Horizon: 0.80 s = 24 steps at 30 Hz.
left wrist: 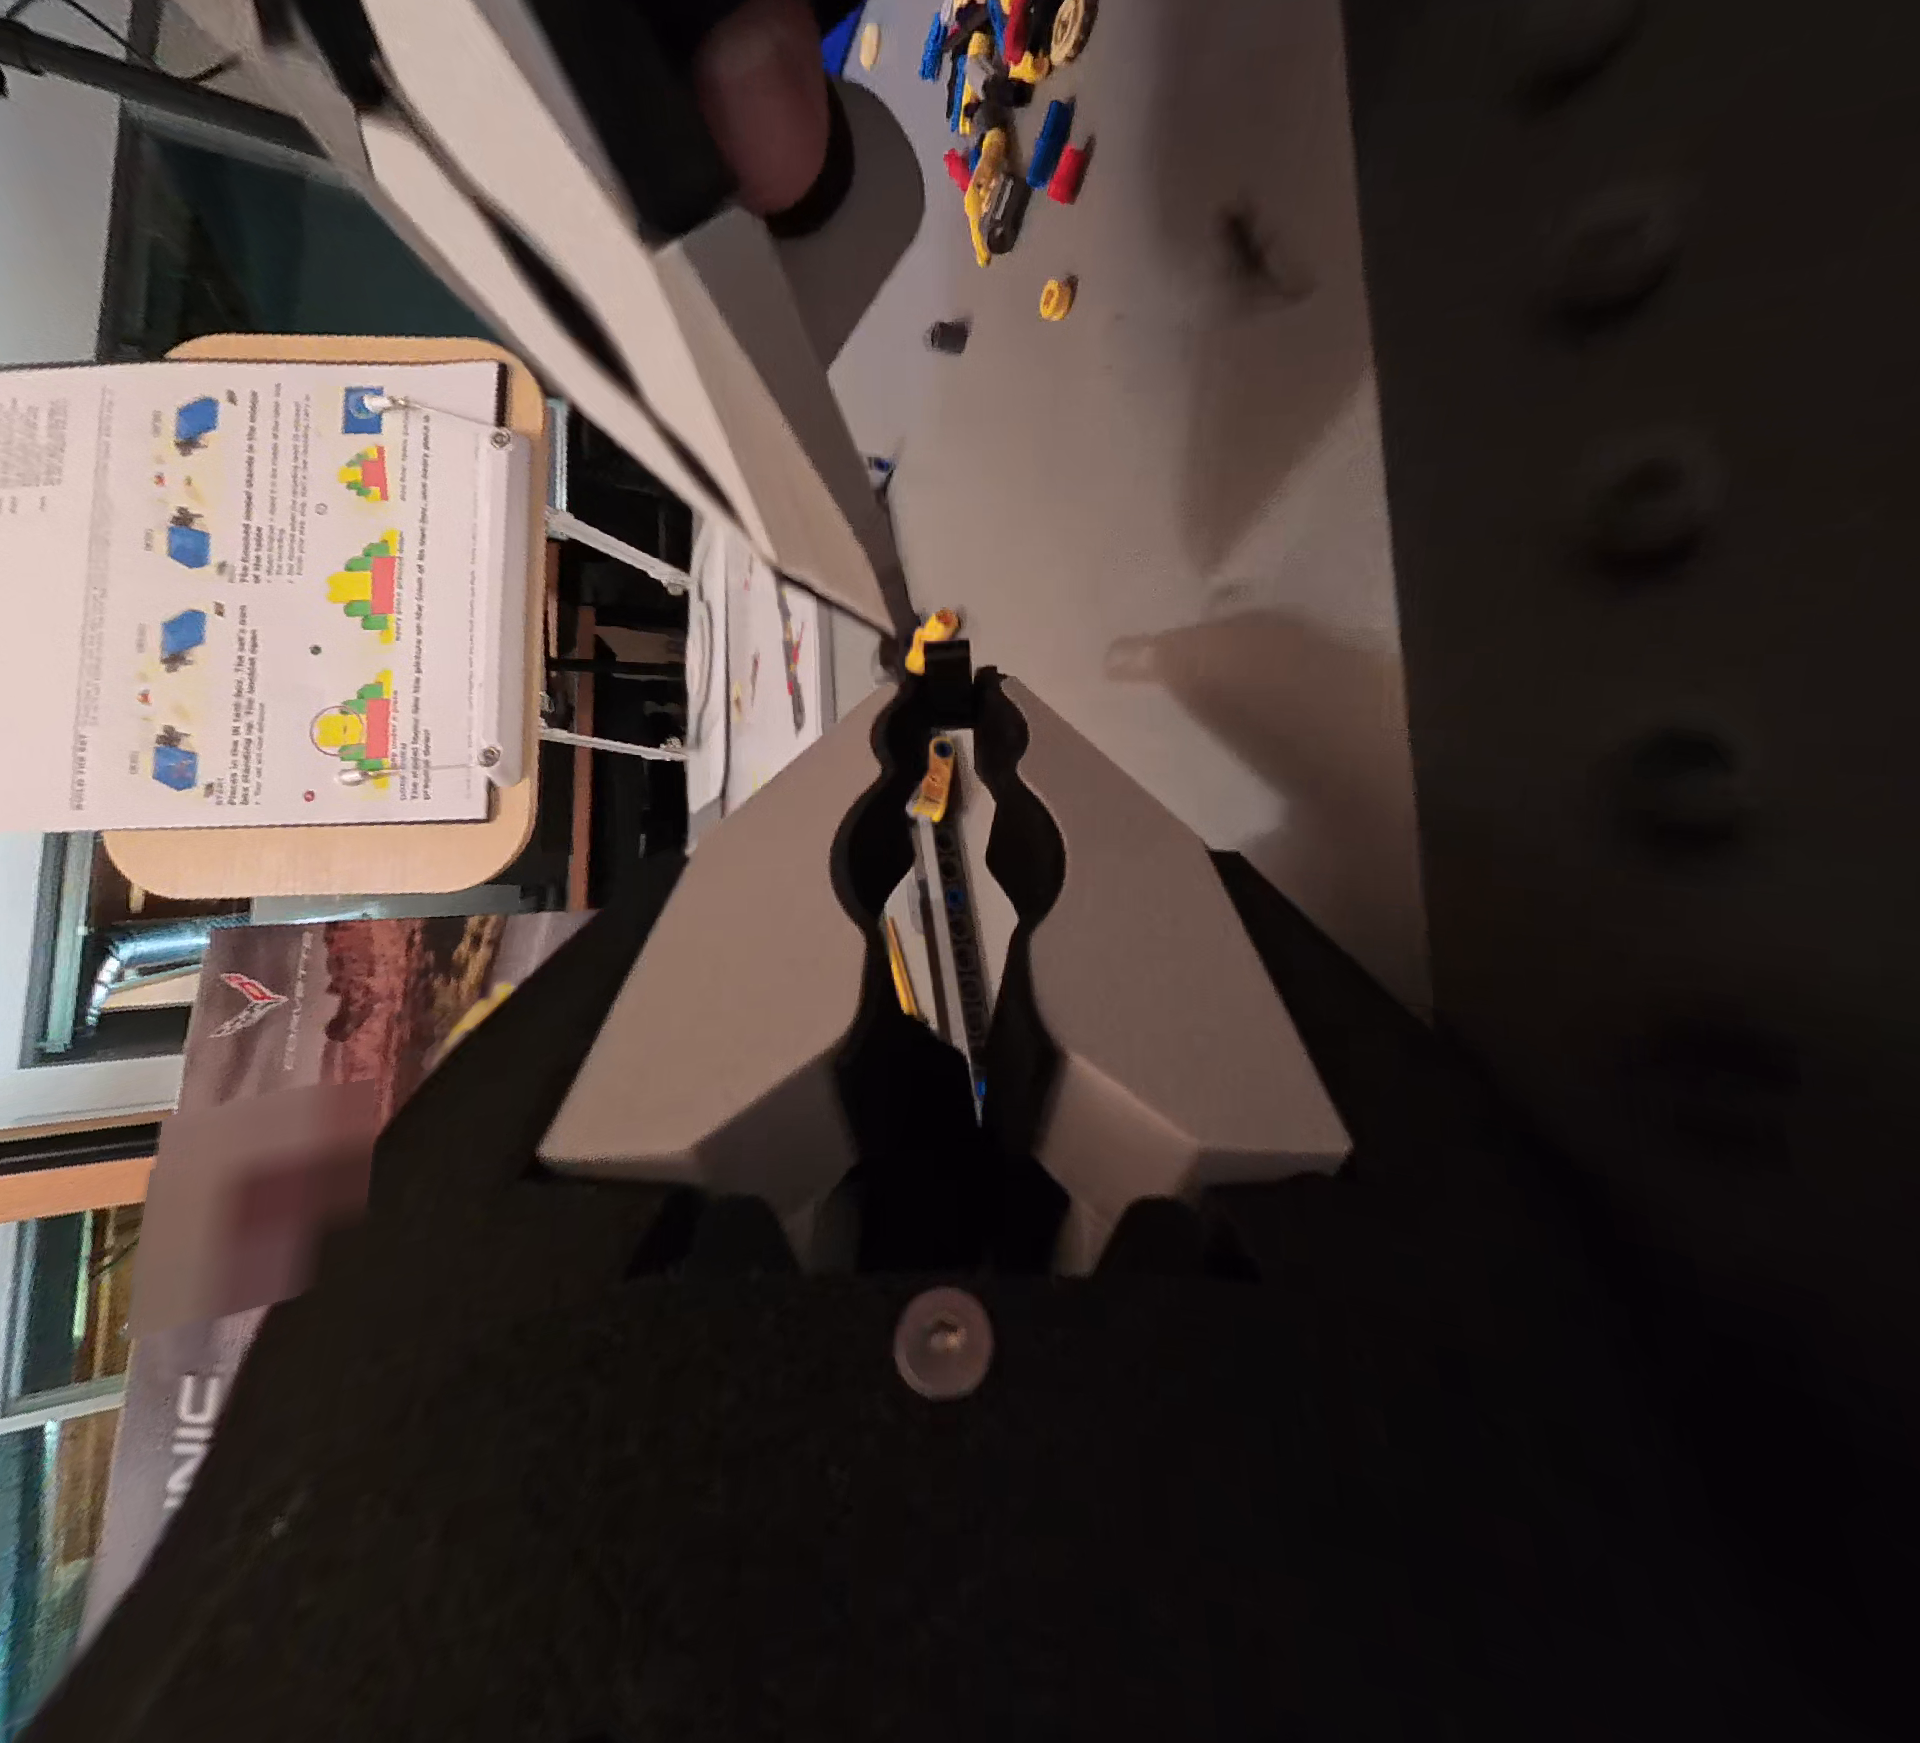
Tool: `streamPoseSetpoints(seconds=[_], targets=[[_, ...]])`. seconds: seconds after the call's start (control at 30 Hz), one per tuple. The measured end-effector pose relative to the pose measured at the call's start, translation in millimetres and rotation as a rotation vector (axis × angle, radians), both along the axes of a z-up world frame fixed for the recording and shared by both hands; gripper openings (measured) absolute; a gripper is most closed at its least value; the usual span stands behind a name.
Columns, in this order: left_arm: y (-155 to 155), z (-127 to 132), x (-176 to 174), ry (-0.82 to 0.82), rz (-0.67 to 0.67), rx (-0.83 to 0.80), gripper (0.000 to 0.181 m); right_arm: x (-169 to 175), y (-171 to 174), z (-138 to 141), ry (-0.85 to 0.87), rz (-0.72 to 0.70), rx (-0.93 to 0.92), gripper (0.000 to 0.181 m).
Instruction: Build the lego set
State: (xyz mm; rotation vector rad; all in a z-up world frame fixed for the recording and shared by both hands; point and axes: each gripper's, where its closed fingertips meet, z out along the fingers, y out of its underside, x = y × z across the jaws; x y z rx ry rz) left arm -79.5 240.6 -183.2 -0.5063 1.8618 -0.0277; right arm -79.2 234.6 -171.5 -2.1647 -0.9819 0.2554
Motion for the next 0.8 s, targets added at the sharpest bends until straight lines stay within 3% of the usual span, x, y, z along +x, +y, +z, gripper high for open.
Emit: streamPoseSetpoints(seconds=[0.1, 0.3, 0.43, 0.67, 0.8], targets=[[10.9, -1.1, -4.8, 0.007, 0.039, -0.043, 0.007, 26.6, -2.6, -4.2, -0.057, -0.081, -0.012, 0.0], [28.8, 8.4, -14.7, -0.025, 0.101, -0.182, 0.006, 34.0, -58.6, -2.1, 0.206, -0.178, -0.176, 0.015], [31.7, 12.8, -14.8, -0.036, 0.111, -0.186, 0.006, 53.3, -82.6, -14.6, 0.084, -0.304, -0.163, 0.019], [27.0, 2.2, -15.0, 0.012, 0.094, -0.134, 0.006, 74.1, -65.0, -27.2, 0.027, -0.481, -0.045, 0.023], [26.7, 1.7, -16.0, 0.014, 0.088, -0.135, 0.006, 78.9, -46.2, -21.5, 0.035, -0.45, 0.057, 0.017]])
